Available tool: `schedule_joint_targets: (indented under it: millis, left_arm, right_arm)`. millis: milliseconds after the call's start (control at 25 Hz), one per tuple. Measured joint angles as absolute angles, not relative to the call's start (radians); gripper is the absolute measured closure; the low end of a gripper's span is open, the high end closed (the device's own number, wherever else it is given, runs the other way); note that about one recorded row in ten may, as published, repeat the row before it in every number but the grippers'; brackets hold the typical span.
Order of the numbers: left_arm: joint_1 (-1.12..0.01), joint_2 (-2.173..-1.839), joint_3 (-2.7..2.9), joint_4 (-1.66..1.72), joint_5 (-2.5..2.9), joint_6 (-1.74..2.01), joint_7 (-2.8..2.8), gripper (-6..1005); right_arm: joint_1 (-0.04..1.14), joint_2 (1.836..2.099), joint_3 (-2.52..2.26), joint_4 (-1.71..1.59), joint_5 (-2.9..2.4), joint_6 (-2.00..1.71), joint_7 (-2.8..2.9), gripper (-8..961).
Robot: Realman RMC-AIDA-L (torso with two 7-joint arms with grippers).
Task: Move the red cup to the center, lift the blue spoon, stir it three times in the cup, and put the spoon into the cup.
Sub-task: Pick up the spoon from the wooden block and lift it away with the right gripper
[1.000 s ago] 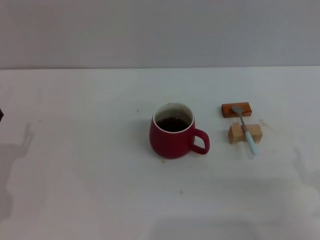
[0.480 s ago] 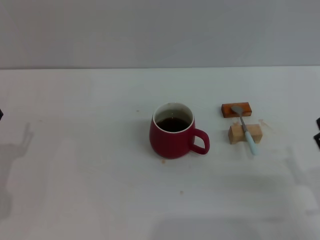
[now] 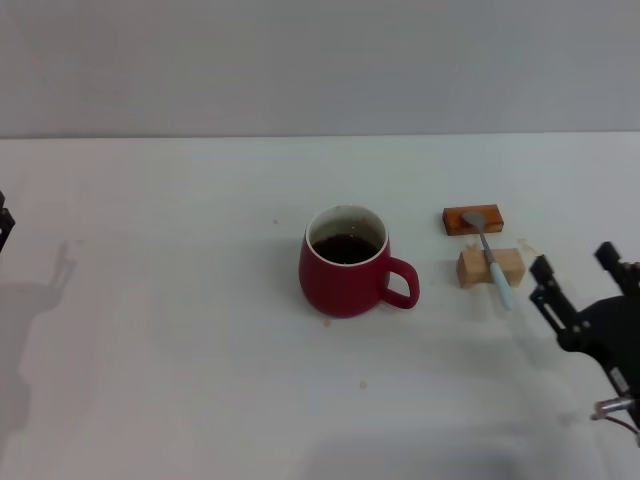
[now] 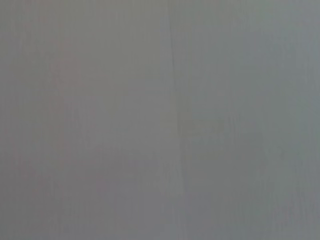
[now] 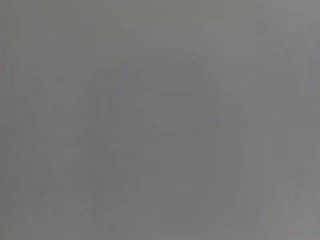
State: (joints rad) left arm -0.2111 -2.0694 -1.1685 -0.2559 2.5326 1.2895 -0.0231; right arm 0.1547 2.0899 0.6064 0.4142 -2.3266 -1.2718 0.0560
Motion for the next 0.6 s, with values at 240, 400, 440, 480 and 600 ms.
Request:
schedule_joint_targets:
  millis: [240, 400, 440, 480, 600]
  left_arm:
    - [-0.213, -2.069, -1.167, -0.256, 2.534, 1.288, -0.023, 138]
    - [-0.213, -2.069, -1.165, -0.256, 2.538, 1.288, -0.023, 138]
    - [-0.214, -2.069, -1.165, -0.256, 2.538, 1.288, -0.023, 138]
    - [-0.214, -2.069, -1.164, -0.256, 2.539, 1.288, -0.023, 138]
    - [-0.216, -2.069, -1.162, -0.256, 2.54, 1.288, -0.023, 138]
  right_arm:
    - [0.151, 2.09, 0.603, 0.42, -2.327, -1.249, 0.056, 171]
    - [0.151, 2.089, 0.603, 0.413, -2.327, -1.208, 0.056, 171]
    - [0.151, 2.089, 0.603, 0.413, -2.327, -1.208, 0.056, 171]
    - [0.152, 2.089, 0.603, 0.412, -2.327, -1.201, 0.057, 171]
    - [0.163, 2.089, 0.603, 0.412, -2.327, -1.169, 0.057, 170]
